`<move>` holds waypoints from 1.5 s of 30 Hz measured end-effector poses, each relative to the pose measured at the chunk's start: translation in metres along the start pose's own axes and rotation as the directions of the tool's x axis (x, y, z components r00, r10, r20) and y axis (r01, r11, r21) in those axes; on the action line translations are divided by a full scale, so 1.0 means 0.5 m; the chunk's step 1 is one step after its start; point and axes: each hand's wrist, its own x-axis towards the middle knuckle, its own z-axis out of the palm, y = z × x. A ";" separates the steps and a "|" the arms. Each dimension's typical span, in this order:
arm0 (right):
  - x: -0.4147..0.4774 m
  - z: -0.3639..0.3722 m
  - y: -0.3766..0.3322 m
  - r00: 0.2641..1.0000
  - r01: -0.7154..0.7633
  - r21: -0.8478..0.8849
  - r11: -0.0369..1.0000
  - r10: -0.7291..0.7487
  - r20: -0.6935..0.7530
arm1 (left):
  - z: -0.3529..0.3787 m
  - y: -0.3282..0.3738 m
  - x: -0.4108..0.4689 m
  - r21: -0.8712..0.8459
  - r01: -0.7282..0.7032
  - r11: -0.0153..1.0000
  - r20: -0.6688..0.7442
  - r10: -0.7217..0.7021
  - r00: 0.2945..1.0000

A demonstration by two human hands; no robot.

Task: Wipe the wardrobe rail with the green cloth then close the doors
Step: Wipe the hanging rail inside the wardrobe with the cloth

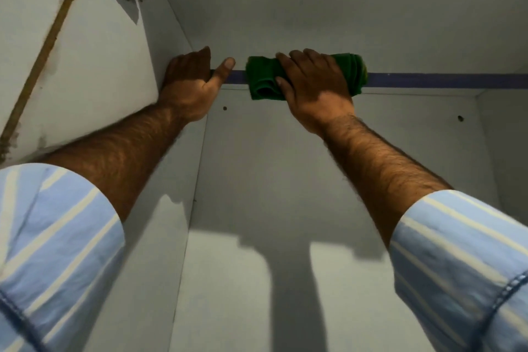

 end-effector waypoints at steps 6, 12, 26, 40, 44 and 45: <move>-0.095 -0.035 0.186 0.997 -0.072 -0.058 0.996 0.071 -0.025 | 0.013 0.031 -0.002 0.172 0.035 0.985 0.017 -0.038 0.999; -0.156 -0.064 0.310 0.988 -0.156 -0.060 0.986 0.154 -0.025 | 0.046 0.172 0.005 0.054 0.003 0.999 0.123 -0.010 0.992; -0.279 -0.114 0.557 0.955 -0.296 -0.123 0.947 0.288 -0.077 | 0.100 0.461 0.018 0.150 -0.133 0.980 0.233 0.096 0.968; -0.287 -0.093 0.558 0.902 -0.423 -0.138 0.896 0.401 -0.159 | 0.100 0.470 0.008 0.090 -0.203 0.975 0.242 0.176 0.954; -0.255 -0.075 0.478 0.940 -0.325 -0.146 0.934 0.303 -0.156 | 0.089 0.401 -0.006 0.130 -0.186 0.974 0.201 0.158 0.967; -0.243 -0.070 0.453 0.946 -0.307 -0.151 0.940 0.285 -0.151 | 0.088 0.381 -0.010 0.132 -0.182 0.974 0.176 0.158 0.972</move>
